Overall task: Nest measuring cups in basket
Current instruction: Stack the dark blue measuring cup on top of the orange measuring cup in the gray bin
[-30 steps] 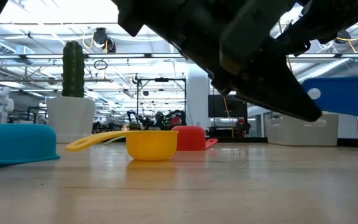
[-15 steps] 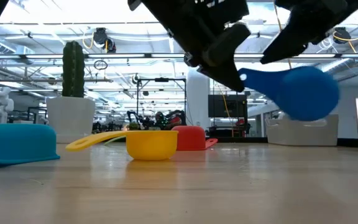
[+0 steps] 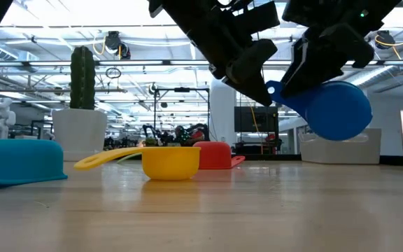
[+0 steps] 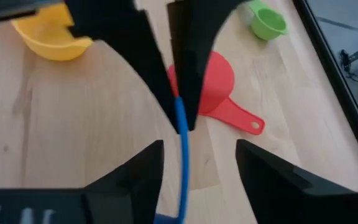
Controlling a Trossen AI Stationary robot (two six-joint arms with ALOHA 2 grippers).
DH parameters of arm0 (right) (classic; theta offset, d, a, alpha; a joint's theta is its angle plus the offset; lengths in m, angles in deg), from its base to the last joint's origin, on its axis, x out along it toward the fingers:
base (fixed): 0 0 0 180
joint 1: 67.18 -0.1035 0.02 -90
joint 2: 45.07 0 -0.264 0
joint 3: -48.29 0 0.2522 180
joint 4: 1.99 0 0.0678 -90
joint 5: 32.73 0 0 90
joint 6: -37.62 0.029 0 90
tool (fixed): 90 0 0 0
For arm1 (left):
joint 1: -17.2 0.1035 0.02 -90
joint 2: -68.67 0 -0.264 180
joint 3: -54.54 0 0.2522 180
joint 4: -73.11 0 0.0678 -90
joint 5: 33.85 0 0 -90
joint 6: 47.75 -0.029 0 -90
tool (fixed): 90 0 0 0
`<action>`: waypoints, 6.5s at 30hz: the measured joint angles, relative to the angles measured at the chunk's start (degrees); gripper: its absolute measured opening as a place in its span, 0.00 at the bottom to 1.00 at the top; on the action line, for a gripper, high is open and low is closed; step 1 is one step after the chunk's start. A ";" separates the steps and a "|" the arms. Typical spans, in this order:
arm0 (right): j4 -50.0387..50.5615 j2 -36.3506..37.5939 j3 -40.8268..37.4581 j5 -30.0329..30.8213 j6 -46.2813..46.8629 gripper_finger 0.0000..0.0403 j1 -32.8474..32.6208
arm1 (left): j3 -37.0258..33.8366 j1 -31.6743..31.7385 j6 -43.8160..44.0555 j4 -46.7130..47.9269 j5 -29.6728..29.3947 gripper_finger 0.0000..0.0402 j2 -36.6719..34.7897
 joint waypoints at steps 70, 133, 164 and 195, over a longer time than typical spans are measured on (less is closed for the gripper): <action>-63.13 20.37 -9.96 -13.46 -24.30 0.00 -6.15 | -20.68 -8.03 2.97 -57.19 6.45 0.59 -10.01; -91.09 11.56 -18.87 -10.27 -27.30 0.08 -4.79 | -20.39 -4.35 0.40 -62.31 11.80 0.02 -8.24; -51.49 10.89 -2.86 43.52 -43.92 0.57 -20.13 | -38.43 0.52 -5.29 -40.27 -0.48 0.01 -29.70; -34.49 -5.95 7.91 23.37 -33.13 0.45 -11.80 | -39.80 0.73 -10.08 -28.15 -1.55 0.02 -29.00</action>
